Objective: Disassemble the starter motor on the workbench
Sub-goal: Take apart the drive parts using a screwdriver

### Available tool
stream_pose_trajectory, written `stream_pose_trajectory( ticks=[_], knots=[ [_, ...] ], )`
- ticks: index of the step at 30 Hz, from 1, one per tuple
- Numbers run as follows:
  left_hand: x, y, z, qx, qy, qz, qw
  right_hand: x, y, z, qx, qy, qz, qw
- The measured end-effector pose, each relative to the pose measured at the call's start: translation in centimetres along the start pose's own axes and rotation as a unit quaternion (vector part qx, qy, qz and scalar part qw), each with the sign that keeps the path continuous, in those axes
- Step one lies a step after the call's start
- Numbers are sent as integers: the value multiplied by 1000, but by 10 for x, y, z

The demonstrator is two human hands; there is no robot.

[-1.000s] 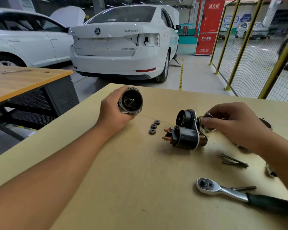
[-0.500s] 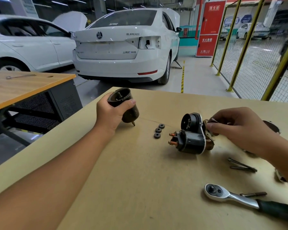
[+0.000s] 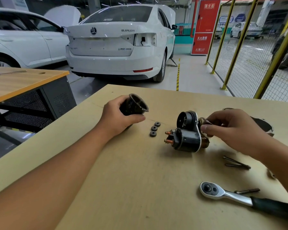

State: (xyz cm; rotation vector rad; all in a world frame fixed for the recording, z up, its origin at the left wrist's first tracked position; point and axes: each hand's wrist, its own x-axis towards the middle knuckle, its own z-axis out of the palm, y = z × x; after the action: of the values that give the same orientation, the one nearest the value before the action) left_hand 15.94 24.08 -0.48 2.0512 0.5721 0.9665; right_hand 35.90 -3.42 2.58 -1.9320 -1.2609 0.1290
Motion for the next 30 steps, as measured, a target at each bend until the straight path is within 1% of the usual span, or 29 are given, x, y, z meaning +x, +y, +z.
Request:
stream_pose_trajectory(
  ticks=[3, 6, 8, 10, 12, 15, 16, 19, 22, 26, 27, 30],
  knots=[
    [0, -3, -5, 21, 6, 8, 1000, 2, 1, -2, 12, 8, 2, 1000],
    [3, -3, -12, 44, 3, -16, 999, 4, 0, -2, 10, 1, 9, 1000],
    [5, -3, -16, 90, -17, -21, 996, 4, 1, 1, -19, -1, 21, 1000],
    [6, -1, -18, 136, -25, -8, 990, 4, 2, 4, -49, 24, 35, 998],
    [6, 0, -16, 175, -31, 1, 984, 5, 2, 3, -84, 46, 30, 995],
    [4, 3, -8, 284, -57, 13, 957, 7, 3, 1, -139, 15, 18, 990],
    [3, 4, -7, 299, -60, 10, 952, 7, 5, 1, -153, -3, 21, 988],
    [2, 5, -7, 290, -59, -5, 955, 8, 11, 4, -180, -43, 34, 982],
    [1, 6, -10, 274, -61, -15, 960, 9, 17, 5, -177, -55, 46, 982],
    [4, 6, -20, 258, -100, -48, 960, 11, 24, 6, -186, -85, 69, 976],
    [4, 4, -22, 243, -96, -54, 964, 11, 25, 6, -182, -89, 74, 976],
    [4, 3, -23, 208, -52, -38, 976, 12, 27, 5, -177, -92, 75, 977]
  ],
)
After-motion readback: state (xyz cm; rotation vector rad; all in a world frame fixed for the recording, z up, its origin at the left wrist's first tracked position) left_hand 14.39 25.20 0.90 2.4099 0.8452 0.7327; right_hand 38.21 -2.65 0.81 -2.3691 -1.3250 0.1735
